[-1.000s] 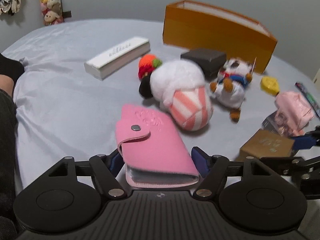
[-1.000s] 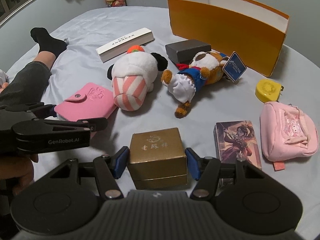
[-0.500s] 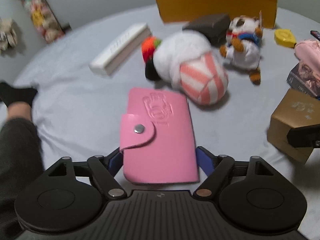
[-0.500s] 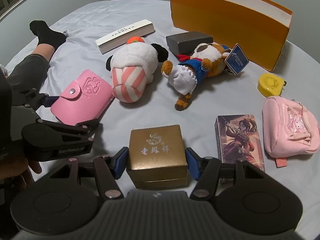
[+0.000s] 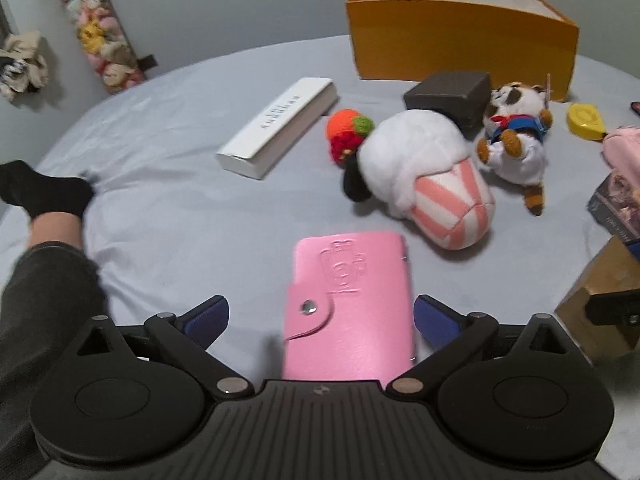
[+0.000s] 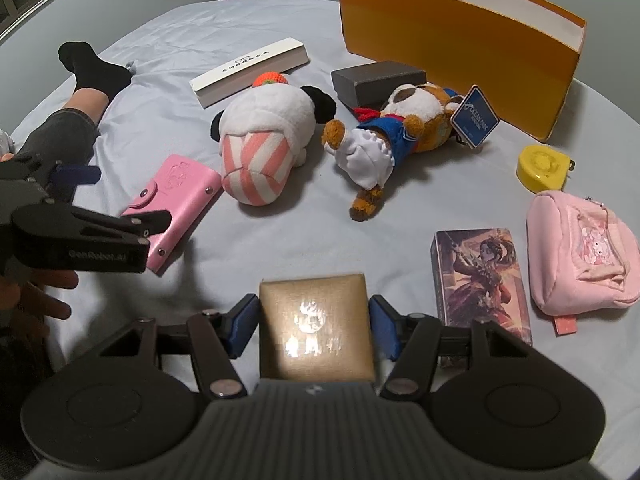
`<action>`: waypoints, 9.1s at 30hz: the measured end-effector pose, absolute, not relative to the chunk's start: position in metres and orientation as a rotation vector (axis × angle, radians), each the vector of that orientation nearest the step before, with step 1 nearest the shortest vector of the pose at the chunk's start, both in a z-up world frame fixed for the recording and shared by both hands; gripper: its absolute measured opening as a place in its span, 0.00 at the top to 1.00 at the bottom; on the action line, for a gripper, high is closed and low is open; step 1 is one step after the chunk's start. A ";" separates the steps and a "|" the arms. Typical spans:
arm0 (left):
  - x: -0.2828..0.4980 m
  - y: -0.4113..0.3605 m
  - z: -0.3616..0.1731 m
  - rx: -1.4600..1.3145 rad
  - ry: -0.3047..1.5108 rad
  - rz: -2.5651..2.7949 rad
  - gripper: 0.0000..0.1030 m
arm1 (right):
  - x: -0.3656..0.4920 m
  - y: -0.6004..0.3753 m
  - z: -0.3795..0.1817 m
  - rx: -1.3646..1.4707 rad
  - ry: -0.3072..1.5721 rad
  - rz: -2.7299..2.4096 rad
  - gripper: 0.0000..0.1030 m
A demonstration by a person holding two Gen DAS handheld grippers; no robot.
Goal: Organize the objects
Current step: 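Lift the pink wallet with the left tool while the right tool lifts the gold box, then lower the wallet into the orange box with the left tool while the right tool lowers the gold box, then open both tools and withdraw them from the orange box, then grasp the panda plush with the left tool while the right tool reaches the white box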
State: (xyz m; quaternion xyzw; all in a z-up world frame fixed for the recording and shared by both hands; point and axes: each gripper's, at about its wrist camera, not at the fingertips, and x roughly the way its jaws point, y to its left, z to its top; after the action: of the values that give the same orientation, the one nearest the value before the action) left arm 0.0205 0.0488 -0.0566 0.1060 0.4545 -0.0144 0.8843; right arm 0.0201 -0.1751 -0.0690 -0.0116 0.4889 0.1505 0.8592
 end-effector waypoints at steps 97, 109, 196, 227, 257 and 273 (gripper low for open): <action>0.062 0.065 -0.014 0.024 0.887 -0.271 0.12 | 0.032 -0.211 -0.015 0.058 0.937 0.286 0.40; 0.133 0.009 0.055 0.115 0.789 -0.441 0.12 | 0.079 -0.243 0.030 0.076 0.829 0.235 0.40; 0.404 -0.194 -0.095 0.618 1.252 -0.536 0.35 | 0.376 -0.361 -0.025 0.544 1.059 -0.093 0.60; 0.427 -0.188 -0.107 0.393 1.368 -0.571 0.38 | 0.401 -0.357 -0.054 0.718 1.029 -0.022 0.66; 0.320 -0.086 0.008 0.065 0.895 -0.614 0.21 | 0.296 -0.352 0.049 0.519 0.856 0.086 0.50; 0.198 0.007 -0.045 -0.042 0.825 -0.488 0.21 | 0.171 -0.314 0.037 0.343 0.800 0.164 0.47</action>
State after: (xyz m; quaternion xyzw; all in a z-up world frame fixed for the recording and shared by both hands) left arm 0.1980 0.0074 -0.0455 -0.0200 0.3969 -0.2347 0.8871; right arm 0.1711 -0.3138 0.0373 0.1658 0.3871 0.0794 0.9035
